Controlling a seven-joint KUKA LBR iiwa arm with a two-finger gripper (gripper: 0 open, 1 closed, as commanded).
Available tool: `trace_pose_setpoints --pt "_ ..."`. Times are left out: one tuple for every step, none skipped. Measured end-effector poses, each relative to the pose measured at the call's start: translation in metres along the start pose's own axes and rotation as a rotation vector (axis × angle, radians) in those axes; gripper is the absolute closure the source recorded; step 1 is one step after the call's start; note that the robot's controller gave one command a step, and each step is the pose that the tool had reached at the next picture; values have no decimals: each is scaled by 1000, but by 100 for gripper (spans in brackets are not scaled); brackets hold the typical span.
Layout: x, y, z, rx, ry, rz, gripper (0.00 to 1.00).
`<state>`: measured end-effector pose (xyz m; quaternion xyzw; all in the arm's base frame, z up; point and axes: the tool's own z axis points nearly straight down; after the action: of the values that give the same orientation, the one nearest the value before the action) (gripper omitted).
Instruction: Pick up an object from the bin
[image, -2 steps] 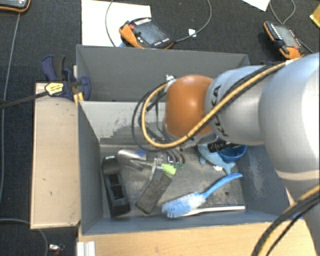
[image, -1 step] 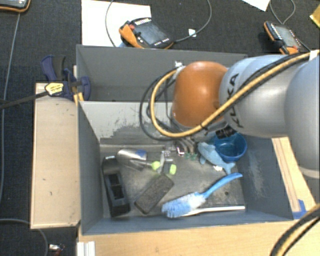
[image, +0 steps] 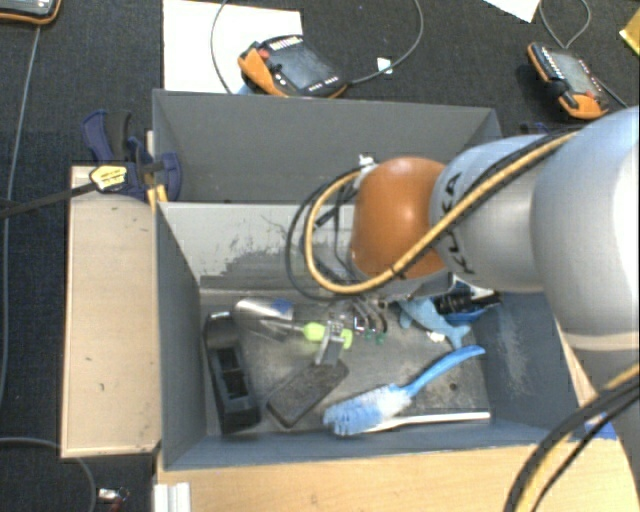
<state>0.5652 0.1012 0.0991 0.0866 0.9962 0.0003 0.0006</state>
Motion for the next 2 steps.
trace_pose_setpoints --pt "-26 2 28 -9 -17 -48 0" --pt "0 12 28 -7 -11 -3 100"
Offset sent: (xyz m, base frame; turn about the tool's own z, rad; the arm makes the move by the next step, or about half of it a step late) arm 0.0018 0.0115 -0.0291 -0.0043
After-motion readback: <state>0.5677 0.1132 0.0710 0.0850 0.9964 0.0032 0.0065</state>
